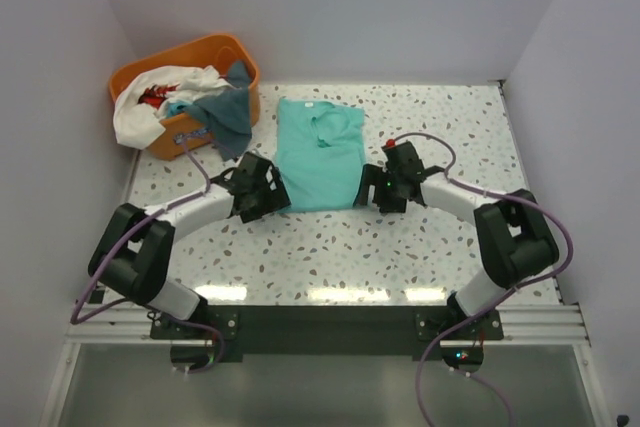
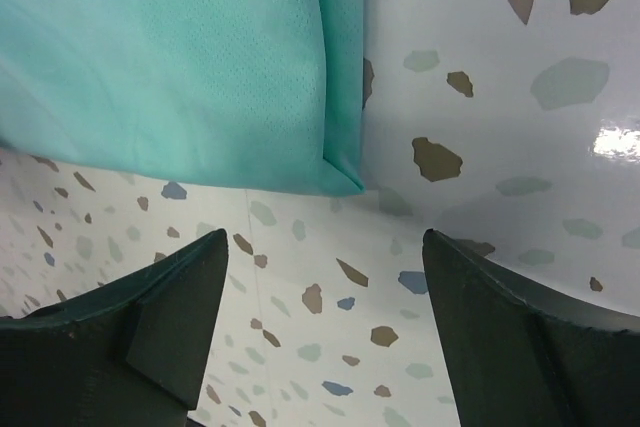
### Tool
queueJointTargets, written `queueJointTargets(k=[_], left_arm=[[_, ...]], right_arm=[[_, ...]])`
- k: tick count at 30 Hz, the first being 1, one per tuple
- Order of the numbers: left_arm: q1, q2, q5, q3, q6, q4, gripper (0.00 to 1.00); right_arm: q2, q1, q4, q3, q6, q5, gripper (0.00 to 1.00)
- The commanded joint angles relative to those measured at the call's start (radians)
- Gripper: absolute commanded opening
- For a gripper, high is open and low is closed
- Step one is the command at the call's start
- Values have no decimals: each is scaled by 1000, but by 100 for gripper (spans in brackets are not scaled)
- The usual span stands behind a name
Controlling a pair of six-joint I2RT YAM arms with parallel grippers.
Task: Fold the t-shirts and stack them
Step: Fold the tshirt
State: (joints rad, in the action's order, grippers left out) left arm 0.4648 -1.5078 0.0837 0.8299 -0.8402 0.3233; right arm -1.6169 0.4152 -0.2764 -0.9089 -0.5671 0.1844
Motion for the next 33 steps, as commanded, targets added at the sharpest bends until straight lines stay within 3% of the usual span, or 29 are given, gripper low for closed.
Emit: queueJointTargets(k=[1, 5, 6, 11, 12, 14, 15, 16, 20, 22, 27, 31, 33], left_arm=[[5, -5, -47, -29, -36, -98, 88], [6, -38, -44, -29, -39, -115, 65], [9, -54, -59, -28, -39, -116, 59], [23, -103, -38, -17, -50, -139, 43], [23, -130, -35, -9, -51, -135, 39], [24, -163, -29, 15, -48, -119, 24], [26, -169, -30, 23, -45, -113, 15], [28, -175, -30, 35, -40, -99, 0], [93, -103, 60, 31, -43, 0, 0], [129, -34, 129, -23, -71, 52, 0], [218, 250, 59, -176, -141, 138, 0], [316, 493, 42, -201, -214, 212, 0], [330, 544, 25, -171, -221, 220, 0]], right_arm=[[-6, 5, 94, 13, -25, 38, 81], [-49, 7, 120, 18, -33, 30, 74], [-72, 5, 131, 15, -37, 42, 64], [-133, 7, 146, -5, -42, 66, 49], [-135, 8, 152, -4, -45, 66, 37], [-136, 8, 148, 1, -45, 66, 19], [-127, 8, 143, 5, -43, 64, 16], [-103, 8, 140, 13, -45, 61, 11], [18, 11, 111, 85, -48, 66, 0], [87, 14, 51, 137, -43, 53, 0], [409, 17, -149, 266, -42, 73, 0], [664, 19, -331, 301, -54, 87, 0], [760, 19, -391, 286, -71, 83, 0]])
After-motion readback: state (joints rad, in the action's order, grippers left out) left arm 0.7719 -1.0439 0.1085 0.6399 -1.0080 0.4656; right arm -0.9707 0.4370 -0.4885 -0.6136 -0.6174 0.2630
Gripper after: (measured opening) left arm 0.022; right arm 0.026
